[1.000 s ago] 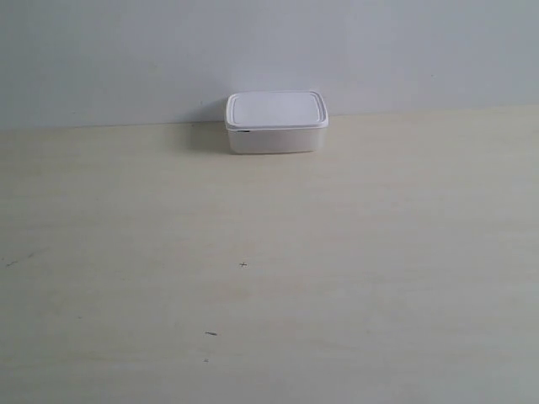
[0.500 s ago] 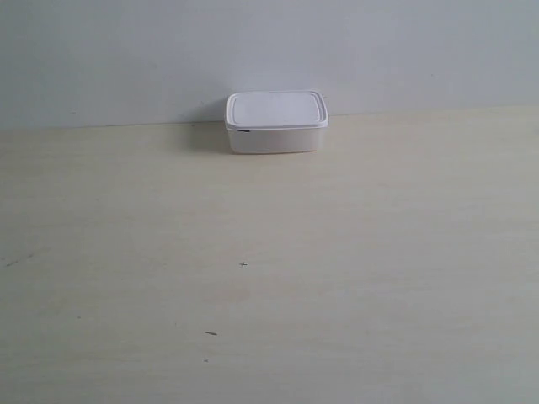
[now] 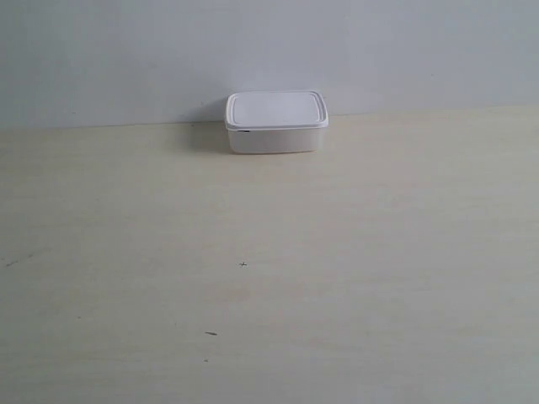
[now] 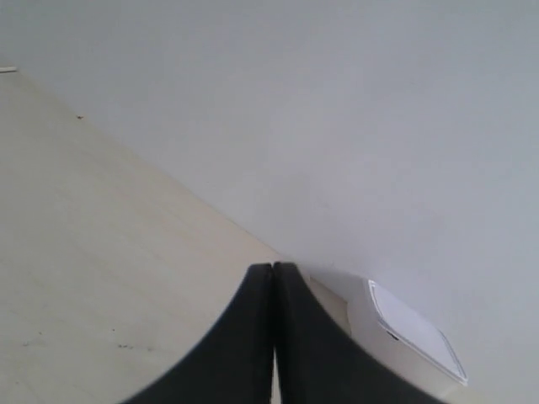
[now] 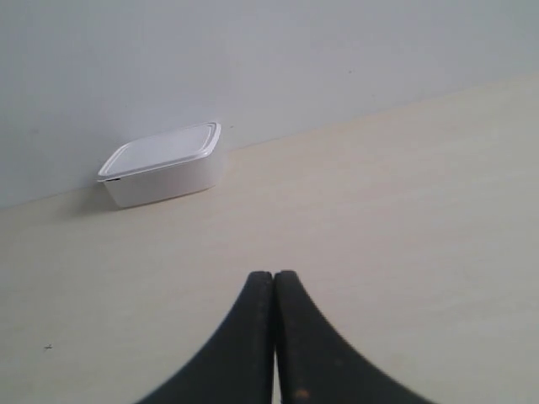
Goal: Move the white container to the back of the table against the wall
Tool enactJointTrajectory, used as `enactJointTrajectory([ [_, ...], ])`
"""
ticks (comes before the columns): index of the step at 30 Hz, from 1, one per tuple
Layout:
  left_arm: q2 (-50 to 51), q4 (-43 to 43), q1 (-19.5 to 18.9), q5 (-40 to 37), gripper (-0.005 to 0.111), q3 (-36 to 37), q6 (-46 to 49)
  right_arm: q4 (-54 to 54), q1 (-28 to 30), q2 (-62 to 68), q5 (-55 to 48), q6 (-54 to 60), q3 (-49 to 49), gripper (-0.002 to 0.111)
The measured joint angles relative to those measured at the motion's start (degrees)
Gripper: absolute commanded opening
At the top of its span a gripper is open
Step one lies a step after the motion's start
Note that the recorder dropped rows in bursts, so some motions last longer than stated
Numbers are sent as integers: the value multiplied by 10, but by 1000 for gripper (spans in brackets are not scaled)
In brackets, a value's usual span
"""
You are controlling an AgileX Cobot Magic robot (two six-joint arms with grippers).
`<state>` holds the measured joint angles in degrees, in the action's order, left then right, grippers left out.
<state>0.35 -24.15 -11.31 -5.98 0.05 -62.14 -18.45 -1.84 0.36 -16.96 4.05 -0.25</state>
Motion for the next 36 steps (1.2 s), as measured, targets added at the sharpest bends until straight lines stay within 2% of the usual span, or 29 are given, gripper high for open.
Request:
enactJointTrajectory([
  [5, 0, -6, 0, -8, 0, 0, 22, 0, 0, 0, 0, 0, 0, 0],
  [7, 0, 16, 1, -34, 0, 0, 68, 0, 0, 0, 0, 0, 0, 0],
  [13, 0, 195, 1, -135, 0, 0, 389, 0, 0, 0, 0, 0, 0, 0],
  [16, 0, 250, 1, -145, 0, 0, 511, 0, 0, 0, 0, 0, 0, 0],
  [18, 0, 265, 1, -147, 0, 0, 554, 0, 0, 0, 0, 0, 0, 0],
  [36, 0, 274, 1, -150, 0, 0, 587, 0, 0, 0, 0, 0, 0, 0],
])
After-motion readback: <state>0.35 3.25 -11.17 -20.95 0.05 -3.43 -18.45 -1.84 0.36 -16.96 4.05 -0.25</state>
